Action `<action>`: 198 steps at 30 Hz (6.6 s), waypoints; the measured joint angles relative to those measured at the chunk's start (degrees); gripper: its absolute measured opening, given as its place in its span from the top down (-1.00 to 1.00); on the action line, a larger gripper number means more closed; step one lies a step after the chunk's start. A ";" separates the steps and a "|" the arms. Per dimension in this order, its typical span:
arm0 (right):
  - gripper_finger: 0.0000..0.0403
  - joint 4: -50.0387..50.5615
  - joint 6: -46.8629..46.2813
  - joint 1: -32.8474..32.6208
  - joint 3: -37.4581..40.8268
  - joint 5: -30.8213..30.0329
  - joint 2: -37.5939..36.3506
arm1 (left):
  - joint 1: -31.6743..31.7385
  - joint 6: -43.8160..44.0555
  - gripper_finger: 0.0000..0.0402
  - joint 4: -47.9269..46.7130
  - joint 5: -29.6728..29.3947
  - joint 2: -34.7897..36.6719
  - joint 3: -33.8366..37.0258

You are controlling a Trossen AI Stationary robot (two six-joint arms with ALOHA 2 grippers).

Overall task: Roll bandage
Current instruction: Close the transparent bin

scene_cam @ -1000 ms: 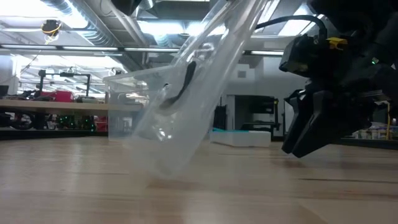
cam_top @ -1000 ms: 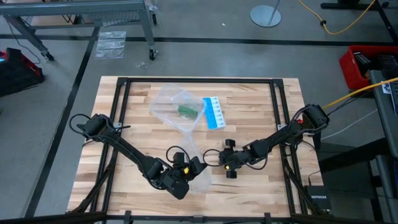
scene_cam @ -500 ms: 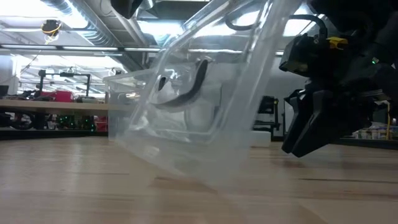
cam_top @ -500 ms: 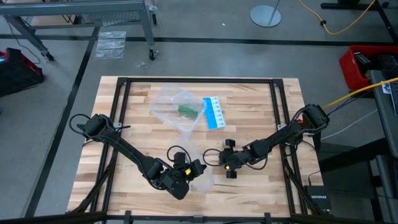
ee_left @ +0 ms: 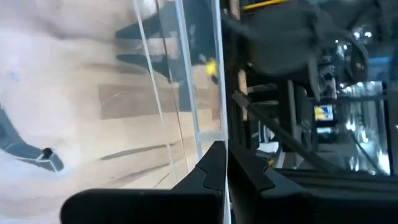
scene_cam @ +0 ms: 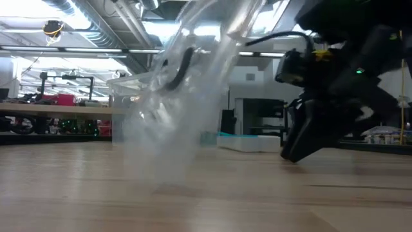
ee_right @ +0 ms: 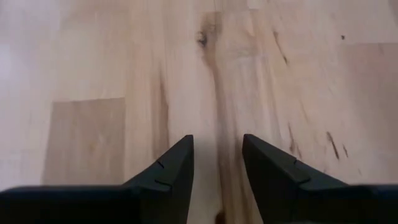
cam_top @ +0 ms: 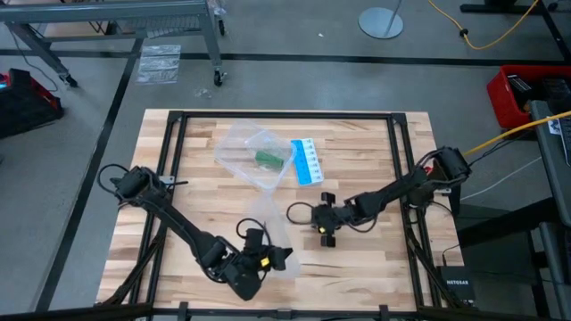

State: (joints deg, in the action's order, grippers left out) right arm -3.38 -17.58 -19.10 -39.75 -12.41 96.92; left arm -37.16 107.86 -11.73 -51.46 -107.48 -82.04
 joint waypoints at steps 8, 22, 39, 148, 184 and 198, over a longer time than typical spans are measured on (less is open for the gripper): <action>0.29 -1.77 0.20 7.90 -0.09 16.74 -0.15 | -3.21 -9.27 1.00 7.56 -6.15 0.56 0.00; 0.29 -22.29 -8.15 14.78 -0.07 50.13 0.06 | -5.56 -7.66 1.00 4.14 -6.32 0.66 0.00; 0.29 -25.96 -8.09 14.65 -0.04 40.85 0.15 | -7.75 -9.70 1.00 -17.00 -6.10 0.66 0.00; 0.82 -47.64 0.13 4.16 -12.39 25.40 3.30 | -12.30 -50.61 1.00 -16.48 -6.56 0.61 -9.14; 0.82 -12.15 7.80 11.91 -12.48 25.57 -11.58 | -18.00 -56.59 0.92 -21.76 -34.32 2.27 -9.11; 0.82 24.10 16.92 19.40 -30.52 15.56 -13.55 | -16.85 -40.59 0.92 -38.41 -34.34 2.28 -8.49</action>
State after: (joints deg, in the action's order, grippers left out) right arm 20.72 -0.66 0.30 -70.27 3.16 83.37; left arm -54.01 67.26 -50.14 -85.79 -105.21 -90.53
